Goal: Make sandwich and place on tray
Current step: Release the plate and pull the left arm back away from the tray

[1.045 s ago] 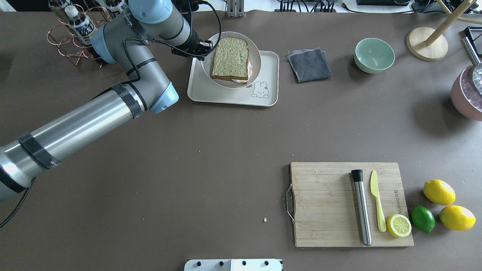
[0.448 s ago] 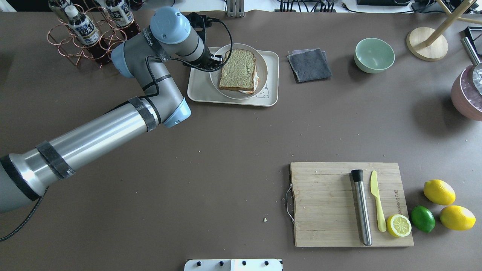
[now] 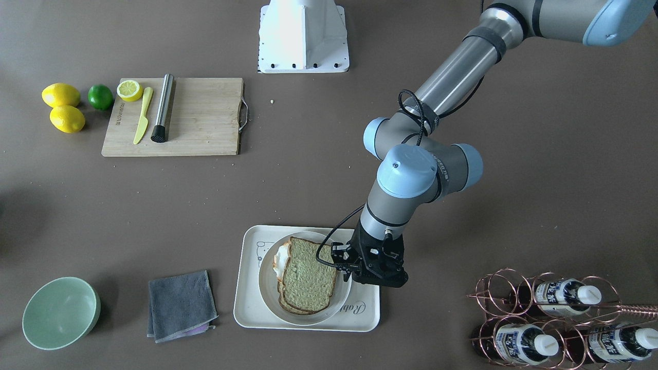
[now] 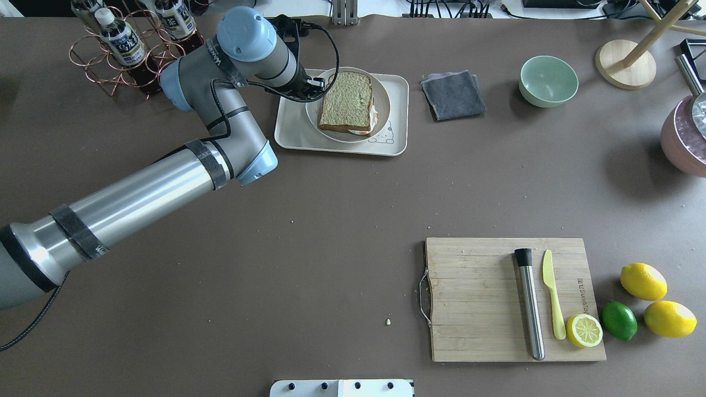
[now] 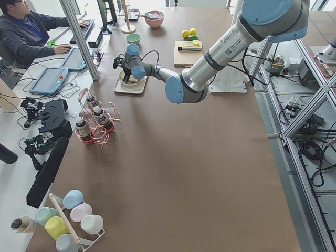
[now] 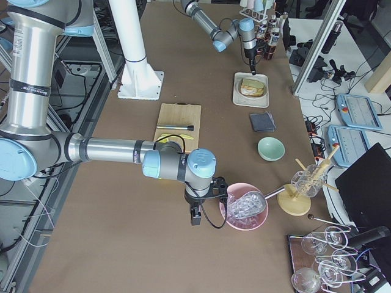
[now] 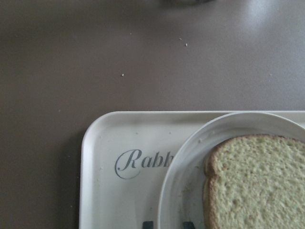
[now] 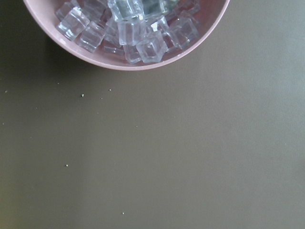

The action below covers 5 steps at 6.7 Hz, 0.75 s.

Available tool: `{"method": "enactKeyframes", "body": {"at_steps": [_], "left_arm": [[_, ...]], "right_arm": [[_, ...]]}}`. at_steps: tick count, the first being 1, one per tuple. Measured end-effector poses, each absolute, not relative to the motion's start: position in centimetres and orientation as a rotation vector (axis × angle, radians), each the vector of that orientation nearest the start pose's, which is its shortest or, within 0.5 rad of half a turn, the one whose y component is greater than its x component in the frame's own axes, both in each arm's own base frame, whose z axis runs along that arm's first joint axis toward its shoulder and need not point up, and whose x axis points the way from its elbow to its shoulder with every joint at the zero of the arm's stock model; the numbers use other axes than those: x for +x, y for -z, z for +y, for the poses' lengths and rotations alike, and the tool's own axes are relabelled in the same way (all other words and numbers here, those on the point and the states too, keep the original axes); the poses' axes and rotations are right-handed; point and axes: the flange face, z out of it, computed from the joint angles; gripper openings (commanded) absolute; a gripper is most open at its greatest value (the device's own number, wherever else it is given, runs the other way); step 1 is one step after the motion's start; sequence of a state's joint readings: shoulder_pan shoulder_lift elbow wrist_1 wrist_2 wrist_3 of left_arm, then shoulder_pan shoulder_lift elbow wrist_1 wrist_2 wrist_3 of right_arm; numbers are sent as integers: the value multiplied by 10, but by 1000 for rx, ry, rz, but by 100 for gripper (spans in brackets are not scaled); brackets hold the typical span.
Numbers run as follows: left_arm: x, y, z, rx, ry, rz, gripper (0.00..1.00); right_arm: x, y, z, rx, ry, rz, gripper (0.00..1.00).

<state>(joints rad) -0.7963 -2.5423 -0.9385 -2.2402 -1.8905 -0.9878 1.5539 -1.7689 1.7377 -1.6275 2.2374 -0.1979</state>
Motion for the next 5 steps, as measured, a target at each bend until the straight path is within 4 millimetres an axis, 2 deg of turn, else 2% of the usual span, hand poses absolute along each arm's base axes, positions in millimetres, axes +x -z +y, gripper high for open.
{"method": "enactKeyframes", "body": {"at_steps": [1, 3, 5], "left_arm": [[505, -238, -681, 429, 38, 969, 97], [445, -257, -654, 405, 26, 1013, 97], [350, -297, -615, 349, 7, 1049, 97]], "right_arm": [[65, -680, -401, -27, 176, -673, 100], [66, -682, -400, -31, 174, -671, 100], [66, -681, -401, -30, 171, -669, 100]]}}
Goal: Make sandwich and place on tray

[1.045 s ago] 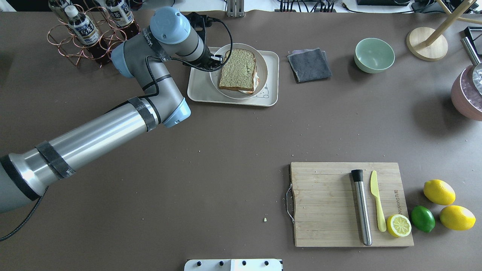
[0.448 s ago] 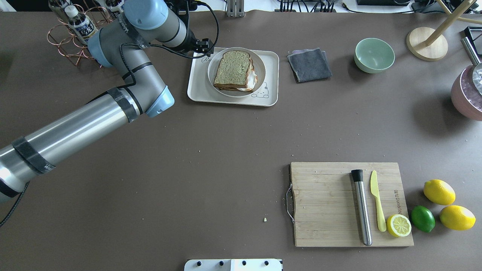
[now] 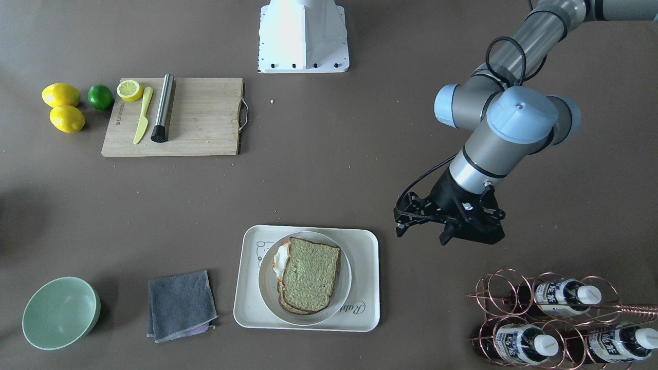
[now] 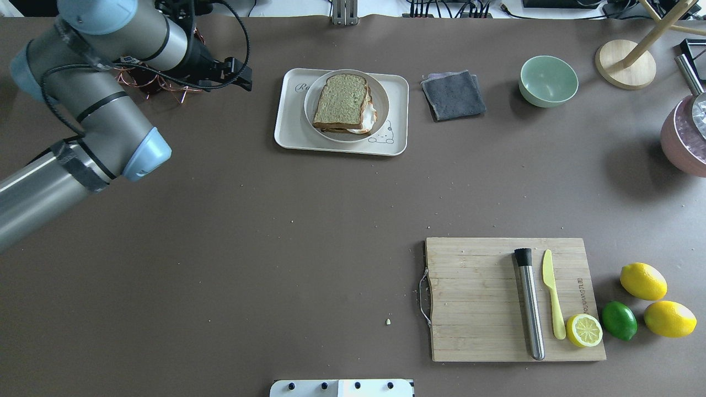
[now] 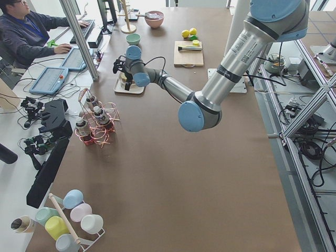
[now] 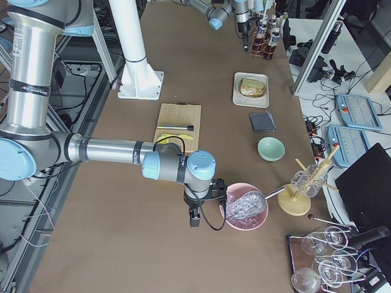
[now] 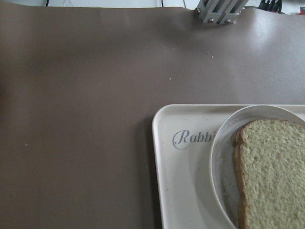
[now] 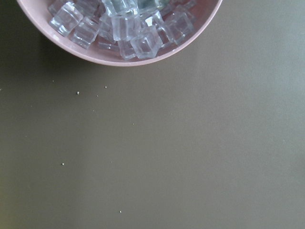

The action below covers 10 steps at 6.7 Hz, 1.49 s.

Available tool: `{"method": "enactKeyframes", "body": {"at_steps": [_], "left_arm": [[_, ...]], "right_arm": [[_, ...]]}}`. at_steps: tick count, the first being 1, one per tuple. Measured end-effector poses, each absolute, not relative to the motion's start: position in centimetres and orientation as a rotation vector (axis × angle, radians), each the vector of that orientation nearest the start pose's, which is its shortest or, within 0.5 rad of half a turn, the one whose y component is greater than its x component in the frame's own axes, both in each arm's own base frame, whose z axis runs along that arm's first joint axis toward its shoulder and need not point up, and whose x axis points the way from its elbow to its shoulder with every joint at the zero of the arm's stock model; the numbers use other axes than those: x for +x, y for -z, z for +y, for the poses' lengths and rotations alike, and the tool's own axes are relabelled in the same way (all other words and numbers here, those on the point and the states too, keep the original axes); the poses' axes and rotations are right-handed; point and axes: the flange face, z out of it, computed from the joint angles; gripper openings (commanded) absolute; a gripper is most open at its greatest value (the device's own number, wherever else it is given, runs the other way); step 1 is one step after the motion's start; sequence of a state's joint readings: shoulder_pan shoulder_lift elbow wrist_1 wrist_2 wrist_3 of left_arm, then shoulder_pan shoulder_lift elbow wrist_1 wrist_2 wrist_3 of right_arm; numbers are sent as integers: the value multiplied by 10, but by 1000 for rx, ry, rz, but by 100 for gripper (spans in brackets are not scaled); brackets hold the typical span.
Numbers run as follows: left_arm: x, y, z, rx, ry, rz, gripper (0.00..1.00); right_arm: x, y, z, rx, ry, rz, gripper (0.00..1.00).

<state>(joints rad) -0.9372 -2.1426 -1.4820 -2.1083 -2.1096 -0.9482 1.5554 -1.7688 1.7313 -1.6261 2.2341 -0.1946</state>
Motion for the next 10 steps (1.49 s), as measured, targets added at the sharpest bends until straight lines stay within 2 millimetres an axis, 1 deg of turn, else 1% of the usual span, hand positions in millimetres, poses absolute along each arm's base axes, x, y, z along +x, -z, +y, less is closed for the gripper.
{"method": "enactKeyframes", "body": {"at_steps": [1, 2, 4, 5, 6, 7, 9, 10], "left_arm": [[305, -324, -596, 352, -24, 1048, 97], [261, -353, -582, 361, -63, 1036, 97], [170, -410, -569, 386, -142, 1011, 97], [129, -434, -565, 397, -188, 998, 97], [91, -451, -564, 402, -227, 980, 97], [60, -468, -562, 394, -247, 955, 97], [-4, -511, -548, 379, -274, 894, 98], [-26, -531, -538, 365, -284, 872, 97]], "right_arm": [[66, -680, -403, -27, 168, -670, 100], [66, -679, -405, -25, 166, -671, 100], [66, -678, -406, -24, 165, -671, 100], [65, -678, -406, -24, 164, -673, 100], [65, -678, -406, -25, 163, -675, 100], [65, -678, -406, -25, 163, -676, 100], [65, -678, -406, -24, 164, -677, 100], [65, -678, -407, -23, 164, -677, 100]]}}
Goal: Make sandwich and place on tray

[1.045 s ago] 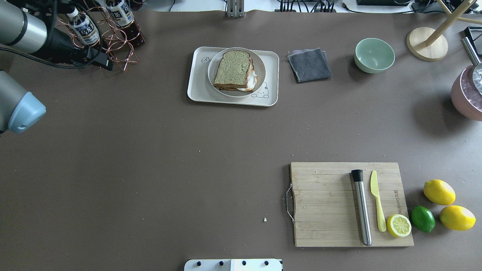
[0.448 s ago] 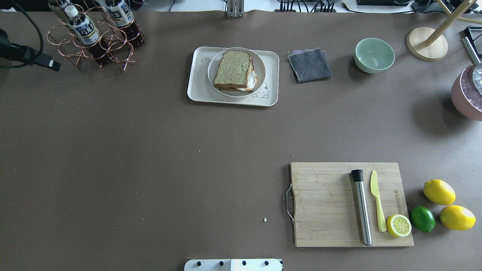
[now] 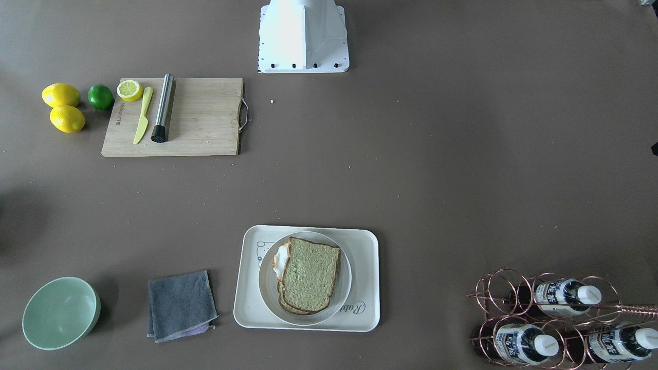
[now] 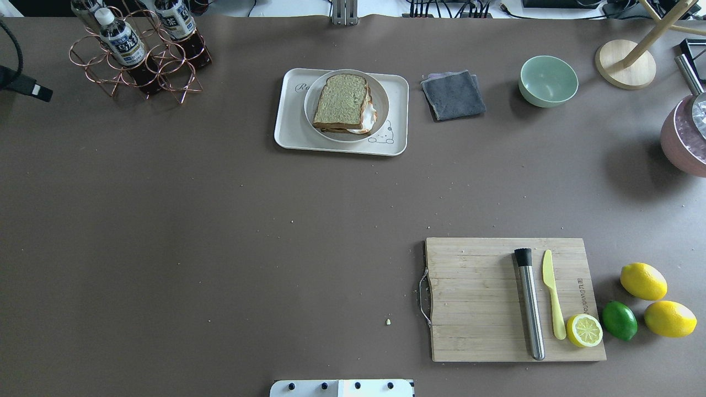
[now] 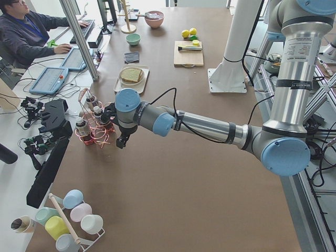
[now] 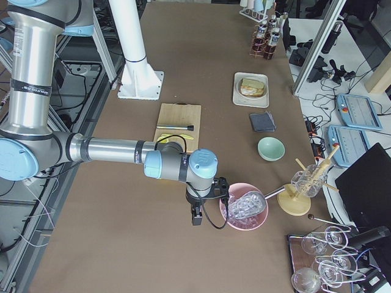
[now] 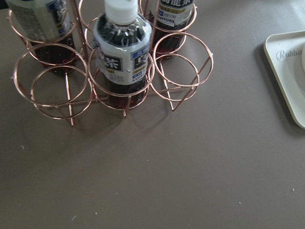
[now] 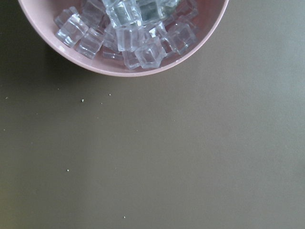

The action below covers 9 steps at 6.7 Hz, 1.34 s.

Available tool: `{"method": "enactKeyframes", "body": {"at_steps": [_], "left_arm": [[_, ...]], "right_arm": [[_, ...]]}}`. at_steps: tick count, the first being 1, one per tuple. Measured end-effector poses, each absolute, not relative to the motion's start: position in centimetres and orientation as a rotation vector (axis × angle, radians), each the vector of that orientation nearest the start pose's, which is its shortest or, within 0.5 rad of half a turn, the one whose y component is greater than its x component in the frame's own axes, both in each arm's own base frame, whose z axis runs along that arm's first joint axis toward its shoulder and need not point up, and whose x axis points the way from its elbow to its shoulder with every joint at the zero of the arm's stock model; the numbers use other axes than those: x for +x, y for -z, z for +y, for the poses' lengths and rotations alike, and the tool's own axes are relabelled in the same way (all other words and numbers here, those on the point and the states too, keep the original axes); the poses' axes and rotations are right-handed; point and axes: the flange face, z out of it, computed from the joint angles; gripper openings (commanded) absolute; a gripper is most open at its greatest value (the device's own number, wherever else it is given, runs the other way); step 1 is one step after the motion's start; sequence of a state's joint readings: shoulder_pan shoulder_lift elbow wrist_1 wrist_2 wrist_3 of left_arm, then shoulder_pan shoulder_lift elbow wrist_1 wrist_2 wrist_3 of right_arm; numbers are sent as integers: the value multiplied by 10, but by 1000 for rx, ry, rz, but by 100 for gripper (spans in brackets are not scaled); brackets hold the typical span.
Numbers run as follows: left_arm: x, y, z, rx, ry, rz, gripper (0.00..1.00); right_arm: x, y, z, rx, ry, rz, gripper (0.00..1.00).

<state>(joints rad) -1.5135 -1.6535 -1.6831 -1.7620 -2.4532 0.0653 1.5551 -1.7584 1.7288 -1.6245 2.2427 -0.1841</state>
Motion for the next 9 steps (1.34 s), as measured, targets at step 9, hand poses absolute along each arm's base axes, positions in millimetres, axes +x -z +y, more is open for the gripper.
{"method": "enactKeyframes", "body": {"at_steps": [9], "left_arm": [[-63, -652, -470, 220, -301, 710, 98]], "right_arm": [[65, -676, -408, -20, 166, -676, 100]]}}
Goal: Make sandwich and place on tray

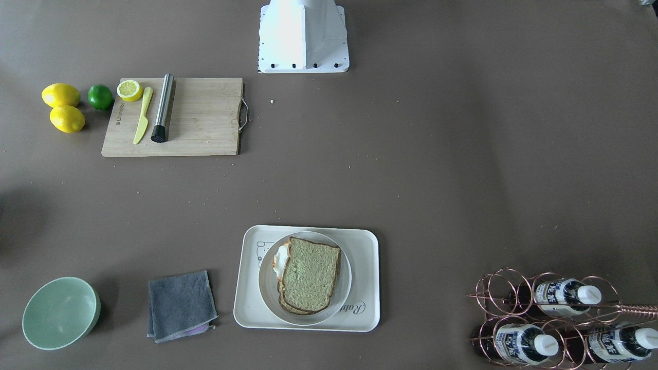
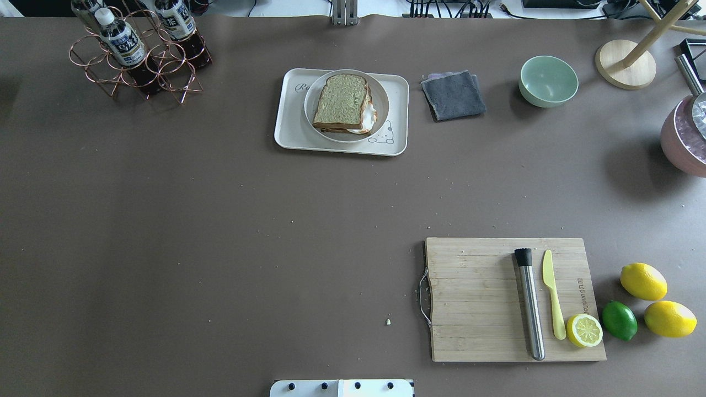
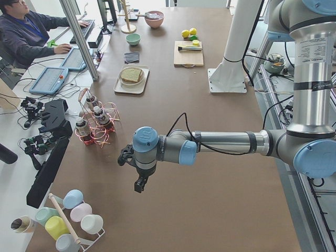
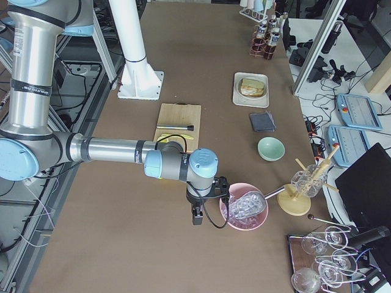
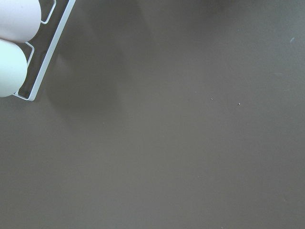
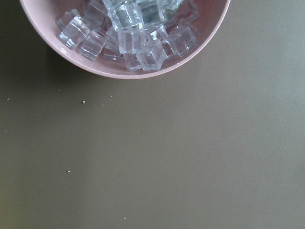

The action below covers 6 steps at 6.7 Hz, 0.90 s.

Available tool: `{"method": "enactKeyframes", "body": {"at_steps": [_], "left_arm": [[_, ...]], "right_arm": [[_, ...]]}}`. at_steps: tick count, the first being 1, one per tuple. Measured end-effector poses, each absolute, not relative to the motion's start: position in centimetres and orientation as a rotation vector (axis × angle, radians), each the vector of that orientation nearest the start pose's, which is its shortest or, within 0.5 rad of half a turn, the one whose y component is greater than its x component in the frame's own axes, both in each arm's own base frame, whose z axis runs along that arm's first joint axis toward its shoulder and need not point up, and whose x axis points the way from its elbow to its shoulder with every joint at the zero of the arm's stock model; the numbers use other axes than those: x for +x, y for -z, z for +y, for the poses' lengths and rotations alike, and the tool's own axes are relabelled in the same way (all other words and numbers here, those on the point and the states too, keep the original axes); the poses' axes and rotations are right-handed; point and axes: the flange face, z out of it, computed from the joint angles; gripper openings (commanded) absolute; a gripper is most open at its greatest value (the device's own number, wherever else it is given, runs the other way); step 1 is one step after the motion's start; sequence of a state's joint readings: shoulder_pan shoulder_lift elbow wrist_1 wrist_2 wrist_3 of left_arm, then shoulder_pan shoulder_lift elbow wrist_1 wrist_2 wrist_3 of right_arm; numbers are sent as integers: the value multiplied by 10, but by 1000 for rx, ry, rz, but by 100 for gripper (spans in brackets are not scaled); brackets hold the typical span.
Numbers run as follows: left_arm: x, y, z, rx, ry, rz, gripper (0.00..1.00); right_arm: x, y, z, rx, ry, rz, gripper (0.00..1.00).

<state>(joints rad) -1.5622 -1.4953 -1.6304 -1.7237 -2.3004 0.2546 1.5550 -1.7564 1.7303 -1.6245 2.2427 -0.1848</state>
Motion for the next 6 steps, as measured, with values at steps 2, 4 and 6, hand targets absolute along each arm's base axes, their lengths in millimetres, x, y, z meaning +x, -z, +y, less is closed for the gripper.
{"method": "enactKeyframes", "body": {"at_steps": [2, 4, 6], "left_arm": [[-60, -656, -464, 209, -294, 753, 98], [-59, -660, -458, 199, -289, 777, 98], [-58, -659, -458, 201, -288, 779, 98]], "right_arm": [[65, -676, -407, -20, 166, -676, 100], [65, -676, -407, -19, 168, -676, 100], [65, -677, -407, -20, 167, -677, 100]]}}
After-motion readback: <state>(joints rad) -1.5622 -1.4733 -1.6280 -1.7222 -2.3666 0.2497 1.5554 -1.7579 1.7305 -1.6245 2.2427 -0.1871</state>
